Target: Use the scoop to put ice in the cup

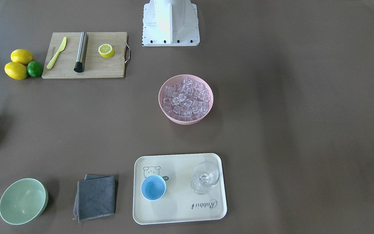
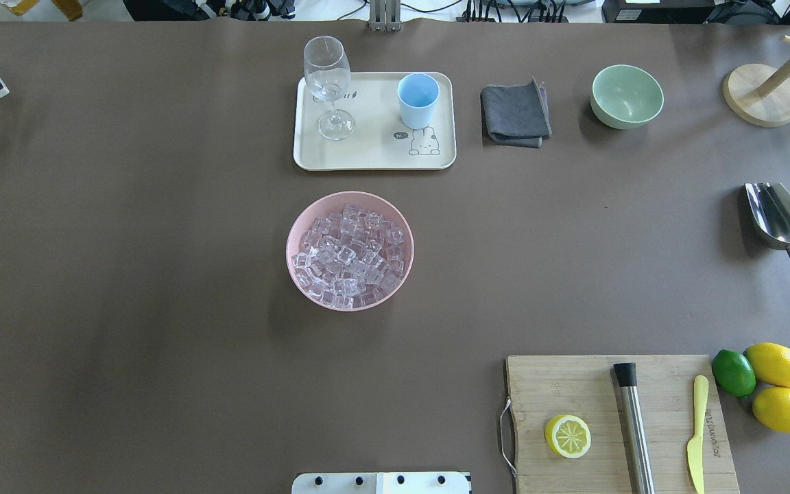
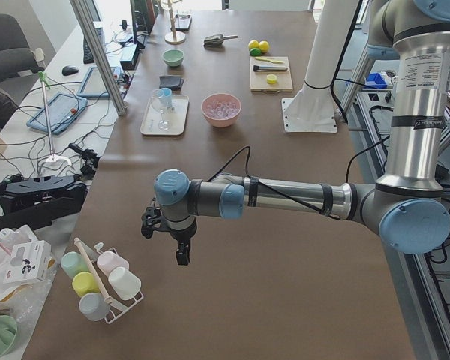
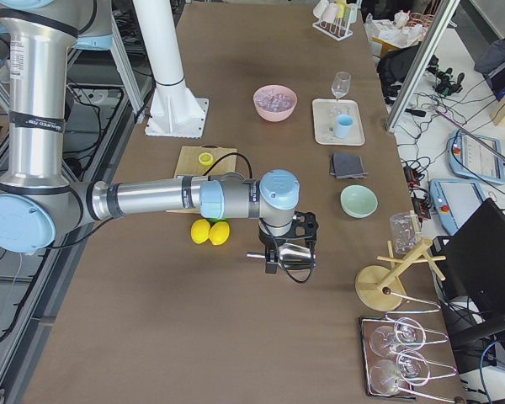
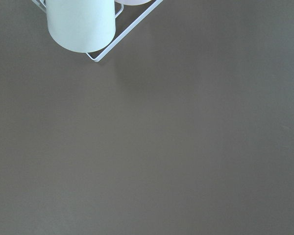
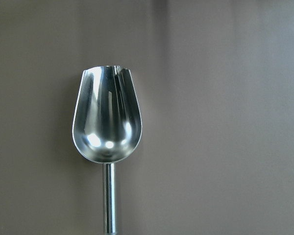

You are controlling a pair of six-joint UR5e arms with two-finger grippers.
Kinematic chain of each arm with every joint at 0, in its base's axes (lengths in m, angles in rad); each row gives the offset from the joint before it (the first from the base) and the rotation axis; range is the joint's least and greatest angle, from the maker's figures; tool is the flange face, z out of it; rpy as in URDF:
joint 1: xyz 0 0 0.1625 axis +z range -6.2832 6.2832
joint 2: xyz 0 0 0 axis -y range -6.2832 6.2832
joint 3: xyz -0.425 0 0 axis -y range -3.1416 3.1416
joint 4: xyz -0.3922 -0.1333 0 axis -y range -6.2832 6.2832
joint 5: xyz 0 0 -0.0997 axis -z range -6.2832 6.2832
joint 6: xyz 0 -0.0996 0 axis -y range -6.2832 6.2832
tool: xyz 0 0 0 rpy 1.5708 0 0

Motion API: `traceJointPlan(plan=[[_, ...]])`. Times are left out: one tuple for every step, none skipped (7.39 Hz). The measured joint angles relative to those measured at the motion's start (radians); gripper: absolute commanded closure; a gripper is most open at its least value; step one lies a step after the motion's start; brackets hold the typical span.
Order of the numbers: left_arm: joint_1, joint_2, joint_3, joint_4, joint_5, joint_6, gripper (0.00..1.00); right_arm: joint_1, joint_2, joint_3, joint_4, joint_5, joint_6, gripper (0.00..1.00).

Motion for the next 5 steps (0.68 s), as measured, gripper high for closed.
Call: traceJointPlan(plan=[[0.011,-0.004,-0.001,0.001,0.025,0.000,0.01,0.000,-0.011,0.010,0.043,0.001,0.057,0.00],[0.017,-0.005,-0.009,0.002,0.031,0.002,0.01,-0.001,-0.030,0.011,0.115,0.004,0.119,0.00],[0.049,0.000,-0.032,0.001,0.034,0.007,0.01,-0.004,-0.055,0.009,0.190,0.006,0.167,0.00],[0.085,0.002,-0.053,-0.003,0.034,0.011,0.01,-0.011,-0.070,0.007,0.237,0.007,0.192,0.00],[0.122,0.000,-0.075,-0.010,0.034,0.013,0.01,-0.026,-0.078,0.005,0.266,0.005,0.213,0.00]])
